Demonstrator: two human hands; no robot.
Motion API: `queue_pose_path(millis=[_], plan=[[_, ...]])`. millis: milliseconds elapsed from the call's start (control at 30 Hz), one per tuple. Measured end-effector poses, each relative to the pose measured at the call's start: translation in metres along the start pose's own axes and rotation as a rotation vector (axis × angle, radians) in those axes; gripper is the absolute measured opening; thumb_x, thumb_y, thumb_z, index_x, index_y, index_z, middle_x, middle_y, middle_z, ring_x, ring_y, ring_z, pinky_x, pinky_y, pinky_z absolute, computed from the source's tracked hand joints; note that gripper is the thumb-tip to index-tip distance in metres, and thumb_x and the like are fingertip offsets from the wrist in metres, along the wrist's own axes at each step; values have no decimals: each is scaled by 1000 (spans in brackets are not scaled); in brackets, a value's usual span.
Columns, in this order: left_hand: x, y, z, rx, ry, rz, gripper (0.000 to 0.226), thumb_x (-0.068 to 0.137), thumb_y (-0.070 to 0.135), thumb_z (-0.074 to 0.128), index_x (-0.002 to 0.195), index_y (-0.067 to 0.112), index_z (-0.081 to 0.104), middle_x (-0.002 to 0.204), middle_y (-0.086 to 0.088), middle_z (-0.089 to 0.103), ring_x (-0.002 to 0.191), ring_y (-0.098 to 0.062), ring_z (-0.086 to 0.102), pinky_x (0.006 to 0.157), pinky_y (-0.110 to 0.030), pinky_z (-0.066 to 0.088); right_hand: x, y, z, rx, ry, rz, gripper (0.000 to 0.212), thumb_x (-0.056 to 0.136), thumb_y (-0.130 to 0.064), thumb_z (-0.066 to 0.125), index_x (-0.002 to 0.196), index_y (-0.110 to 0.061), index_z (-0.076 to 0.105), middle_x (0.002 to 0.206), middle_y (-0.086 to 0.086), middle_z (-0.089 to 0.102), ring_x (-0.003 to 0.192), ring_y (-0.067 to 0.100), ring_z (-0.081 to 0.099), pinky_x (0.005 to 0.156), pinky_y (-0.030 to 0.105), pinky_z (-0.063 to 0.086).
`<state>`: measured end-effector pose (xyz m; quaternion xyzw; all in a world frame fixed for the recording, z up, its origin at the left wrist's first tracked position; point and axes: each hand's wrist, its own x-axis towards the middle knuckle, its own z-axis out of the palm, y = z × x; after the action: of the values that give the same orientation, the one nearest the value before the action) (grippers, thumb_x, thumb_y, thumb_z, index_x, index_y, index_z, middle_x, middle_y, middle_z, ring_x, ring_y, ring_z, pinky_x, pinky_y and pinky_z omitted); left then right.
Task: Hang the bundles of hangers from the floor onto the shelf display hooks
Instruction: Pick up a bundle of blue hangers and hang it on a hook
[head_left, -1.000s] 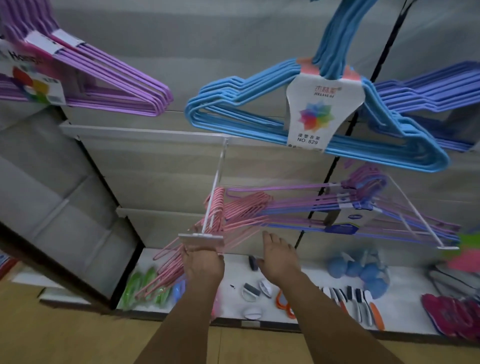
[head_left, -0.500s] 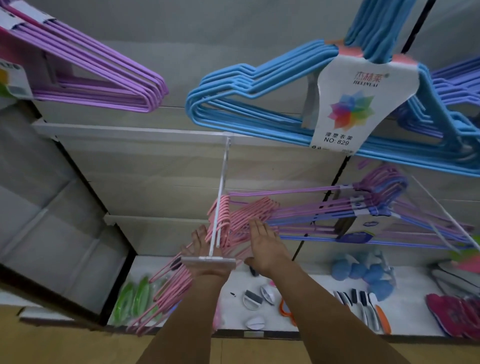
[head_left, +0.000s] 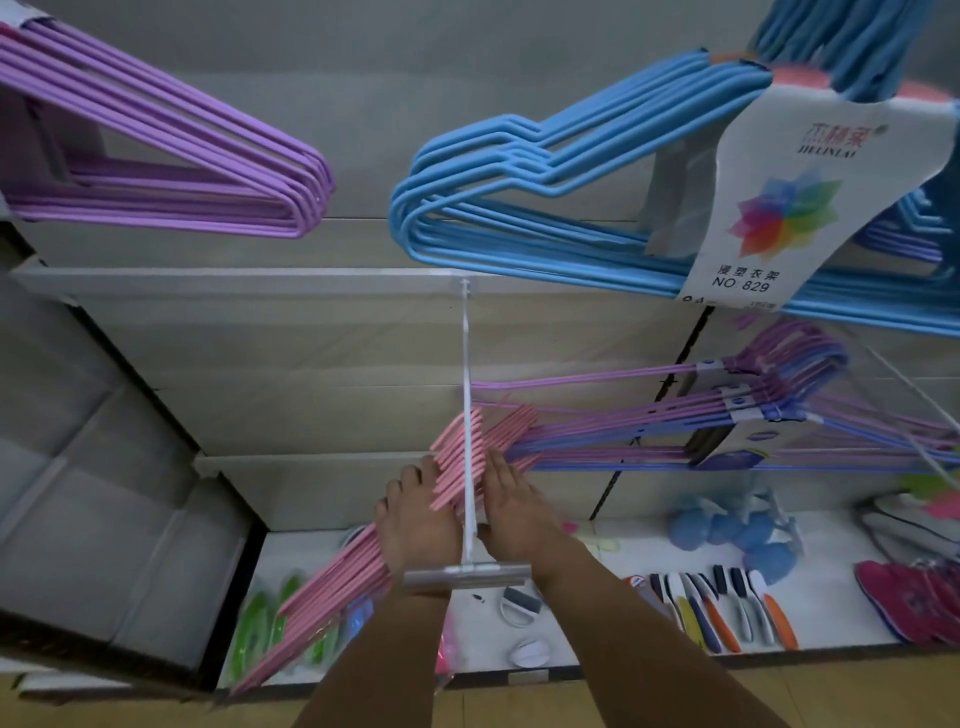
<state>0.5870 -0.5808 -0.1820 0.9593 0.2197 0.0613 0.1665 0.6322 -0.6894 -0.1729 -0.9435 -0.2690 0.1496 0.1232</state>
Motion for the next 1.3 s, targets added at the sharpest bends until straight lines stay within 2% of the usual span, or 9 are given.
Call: queue_pose_path(millis=[100, 267, 533, 733, 800, 867, 1000, 1133, 1300], plan=[[0, -4, -6, 66, 5, 2, 34, 90, 21, 48, 124, 16, 47, 113, -6, 56, 106, -26, 53, 87, -36, 41, 7, -8, 3, 34, 91, 10, 83, 90, -24, 57, 153, -11, 3, 159, 9, 6, 144, 26, 15, 115, 35, 21], [-3, -13, -3, 80, 95, 16, 32, 62, 13, 77, 89, 18, 60, 75, -3, 60, 70, -26, 60, 61, -32, 42, 23, -12, 15, 65, 54, 35, 77, 90, -39, 58, 152, -15, 18, 158, 9, 13, 141, 30, 22, 114, 40, 27], [-8, -25, -29, 170, 63, 49, 35, 82, 19, 48, 117, 25, 46, 114, 4, 57, 109, -19, 51, 83, -31, 33, 10, -24, 9, -51, 109, 67, 54, 95, -35, 50, 143, -12, 37, 142, 11, 37, 127, 31, 36, 102, 39, 34], [-17, -36, -30, 175, 44, 161, 26, 92, 25, 44, 117, 30, 50, 114, 8, 60, 106, -15, 54, 85, -29, 35, -3, -29, 14, -137, 200, 81, 49, 54, -33, 82, 93, -4, 74, 91, 16, 70, 82, 36, 70, 61, 46, 58], [-19, -38, -29, 186, 49, 174, 28, 91, 26, 45, 118, 30, 50, 114, 7, 61, 106, -16, 56, 86, -30, 35, -9, -30, 12, -88, 176, 28, 48, 80, -29, 59, 117, 2, 63, 119, 19, 63, 107, 40, 62, 85, 54, 52], [-20, -37, -29, 199, 26, 179, 28, 90, 29, 46, 117, 29, 51, 113, 6, 61, 107, -17, 56, 87, -30, 36, -13, -23, 15, -36, 72, 33, 56, 96, -32, 37, 146, -8, 31, 151, 8, 33, 137, 27, 34, 113, 41, 28], [-24, -33, -30, 223, 5, 172, 28, 91, 29, 45, 119, 30, 50, 115, 6, 61, 107, -17, 56, 88, -28, 36, -16, -13, 22, 59, -36, 58, 73, 85, -49, 27, 150, -16, 20, 153, 3, 28, 139, 21, 28, 115, 35, 24], [-25, -28, -30, 197, -3, 174, 21, 92, 31, 46, 111, 28, 55, 108, 5, 64, 102, -17, 60, 87, -28, 39, -19, 10, 22, -77, 7, 135, 65, 96, -26, 44, 152, -16, 13, 156, 5, 21, 142, 25, 23, 114, 38, 25], [-16, -29, -17, 213, 28, 235, 16, 55, 37, 74, 58, 27, 62, 51, 6, 58, 45, -14, 58, 53, -21, 41, -32, 53, 8, -260, -66, 392, 67, 96, -11, 35, 152, -6, -1, 160, 12, 0, 147, 34, 2, 119, 45, 12]])
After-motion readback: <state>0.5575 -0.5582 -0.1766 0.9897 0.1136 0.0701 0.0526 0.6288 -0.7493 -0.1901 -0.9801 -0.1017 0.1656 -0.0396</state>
